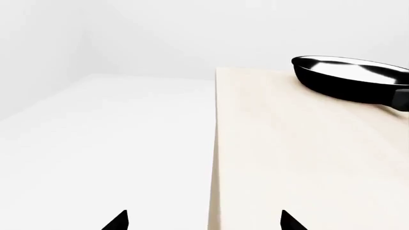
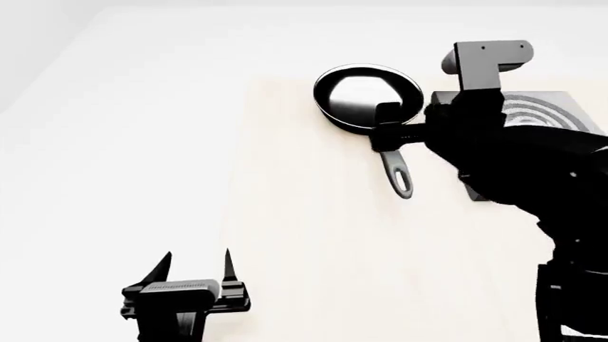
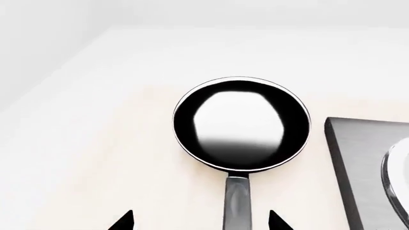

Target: Turn on the stove and put the frying pan on it.

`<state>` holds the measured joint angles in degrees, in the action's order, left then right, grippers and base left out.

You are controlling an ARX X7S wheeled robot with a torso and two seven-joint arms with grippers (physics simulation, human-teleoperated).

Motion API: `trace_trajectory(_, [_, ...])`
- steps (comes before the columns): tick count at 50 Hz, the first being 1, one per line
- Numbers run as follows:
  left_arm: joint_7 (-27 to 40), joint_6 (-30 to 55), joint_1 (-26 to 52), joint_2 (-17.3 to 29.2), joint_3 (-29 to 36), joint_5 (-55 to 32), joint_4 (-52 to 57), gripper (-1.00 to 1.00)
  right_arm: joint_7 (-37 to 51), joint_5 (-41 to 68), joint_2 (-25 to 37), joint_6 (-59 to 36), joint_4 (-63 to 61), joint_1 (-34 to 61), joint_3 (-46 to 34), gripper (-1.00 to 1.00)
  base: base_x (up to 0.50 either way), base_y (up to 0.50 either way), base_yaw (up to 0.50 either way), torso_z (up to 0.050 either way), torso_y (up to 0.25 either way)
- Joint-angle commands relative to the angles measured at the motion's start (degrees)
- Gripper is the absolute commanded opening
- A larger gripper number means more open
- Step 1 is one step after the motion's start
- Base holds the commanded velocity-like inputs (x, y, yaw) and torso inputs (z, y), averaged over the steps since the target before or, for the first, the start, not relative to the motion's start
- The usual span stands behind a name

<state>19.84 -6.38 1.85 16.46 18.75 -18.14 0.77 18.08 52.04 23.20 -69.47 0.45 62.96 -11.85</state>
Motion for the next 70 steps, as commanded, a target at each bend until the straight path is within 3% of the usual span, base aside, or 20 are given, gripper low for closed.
trace_trajectory(1, [0.01, 0.10, 0.39, 0.01, 0.23, -0.24, -0.29, 1.00, -4.14, -1.88, -1.72, 0.82, 8.74, 3.50, -4.32, 1.00, 0.00, 0.00, 0.00, 0.000, 0.000])
trace_trajectory(19, [0.03, -0.12, 0.52, 0.27, 0.34, -0.73, -0.46, 1.00, -11.06, -7.42, -4.65, 3.66, 25.07, 10.97, -12.16, 1.00, 0.00, 0.00, 0.00, 0.000, 0.000])
trace_trajectory(54, [0.58, -0.38, 0.24, 0.68, 0.81, -1.07, -0.18, 1.00, -15.22, -12.93, -7.26, 12.41, 44.06, 14.94, -15.07, 1.00, 0.00, 0.00, 0.00, 0.000, 0.000])
trace_trajectory(55, [0.54, -0.39, 0.31, 0.66, 0.84, -1.09, -0.29, 1.00, -22.30, -13.52, -7.80, 12.98, 46.75, 16.14, -18.26, 1.00, 0.00, 0.00, 0.00, 0.000, 0.000])
trace_trajectory(56, [0.52, -0.37, 0.42, 0.63, 0.85, -1.15, -0.37, 1.00, -23.41, -14.85, -9.15, 15.56, 50.90, 17.01, -19.10, 1.00, 0.00, 0.00, 0.00, 0.000, 0.000])
trace_trajectory(57, [0.50, -0.34, 0.52, 0.63, 0.85, -1.20, -0.44, 1.00, -24.33, -9.20, -10.70, 9.59, 45.23, 11.71, -16.99, 1.00, 0.00, 0.00, 0.00, 0.000, 0.000])
trace_trajectory(58, [0.52, -0.29, 0.57, 0.63, 0.87, -1.21, -0.44, 1.00, -21.24, -13.23, -9.92, 14.50, 49.79, 14.60, -17.77, 1.00, 0.00, 0.00, 0.00, 0.000, 0.000])
trace_trajectory(59, [0.53, -0.37, 0.36, 0.70, 0.89, -1.21, -0.32, 1.00, -28.40, -16.55, -11.09, 18.49, 57.38, 18.87, -21.74, 1.00, 0.00, 0.00, 0.00, 0.000, 0.000])
trace_trajectory(61, [0.59, -0.45, 0.19, 0.78, 0.90, -1.20, -0.20, 1.00, -32.09, -18.82, -13.56, 23.31, 66.51, 22.04, -23.35, 1.00, 0.00, 0.00, 0.00, 0.000, 0.000])
trace_trajectory(64, [0.64, -0.43, 0.26, 0.80, 0.86, -1.34, -0.21, 1.00, -34.20, -20.67, -15.92, 27.55, 74.01, 24.22, -24.21, 1.00, 0.00, 0.00, 0.00, 0.000, 0.000])
trace_trajectory(70, [0.60, -0.34, 0.69, 0.76, 0.98, -1.44, -0.53, 1.00, -34.93, -23.46, -16.55, 25.76, 74.44, 24.20, -22.71, 1.00, 0.00, 0.00, 0.00, 0.000, 0.000])
